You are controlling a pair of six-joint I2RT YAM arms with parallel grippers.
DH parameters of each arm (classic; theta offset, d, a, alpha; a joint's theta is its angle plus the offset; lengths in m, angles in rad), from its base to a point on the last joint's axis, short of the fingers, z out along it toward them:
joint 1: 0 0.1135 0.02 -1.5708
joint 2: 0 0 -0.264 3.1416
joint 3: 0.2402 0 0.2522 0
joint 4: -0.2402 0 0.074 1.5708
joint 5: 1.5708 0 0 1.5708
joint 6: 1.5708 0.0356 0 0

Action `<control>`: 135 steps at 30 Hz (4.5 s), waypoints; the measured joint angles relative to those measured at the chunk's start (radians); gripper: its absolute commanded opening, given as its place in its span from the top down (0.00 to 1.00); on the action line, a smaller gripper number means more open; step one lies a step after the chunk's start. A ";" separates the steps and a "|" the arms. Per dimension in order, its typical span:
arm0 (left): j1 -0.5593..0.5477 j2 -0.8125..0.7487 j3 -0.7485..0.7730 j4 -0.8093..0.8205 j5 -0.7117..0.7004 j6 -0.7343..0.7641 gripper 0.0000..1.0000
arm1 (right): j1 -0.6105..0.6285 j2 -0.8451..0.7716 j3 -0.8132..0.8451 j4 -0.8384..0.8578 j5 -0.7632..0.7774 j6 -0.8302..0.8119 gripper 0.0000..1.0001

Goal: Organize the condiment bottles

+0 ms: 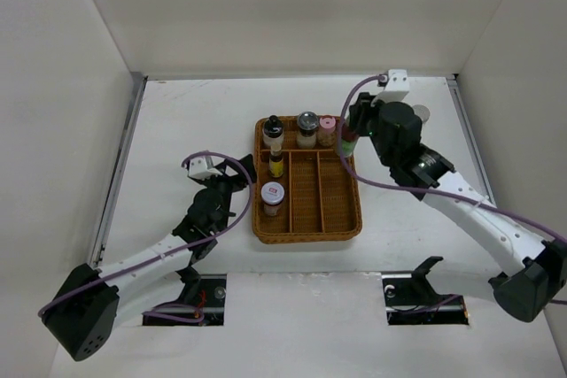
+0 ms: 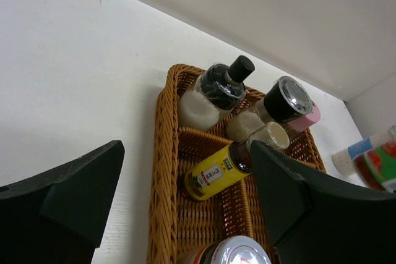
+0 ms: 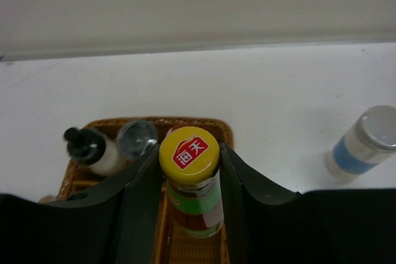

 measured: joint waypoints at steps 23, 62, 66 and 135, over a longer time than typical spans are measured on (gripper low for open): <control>0.013 -0.014 -0.009 0.000 0.001 -0.009 0.17 | 0.243 0.299 -0.031 0.151 -0.005 0.008 0.76; 0.026 -0.029 -0.010 0.000 0.033 -0.011 0.18 | -0.042 0.009 -0.154 0.298 0.008 0.022 0.58; 0.026 -0.050 -0.012 -0.004 0.033 -0.011 0.18 | -0.223 0.060 -0.147 0.249 0.053 0.064 0.54; 0.046 -0.019 -0.013 0.000 0.056 -0.043 0.18 | 0.550 -0.027 -0.304 0.042 0.169 0.127 0.54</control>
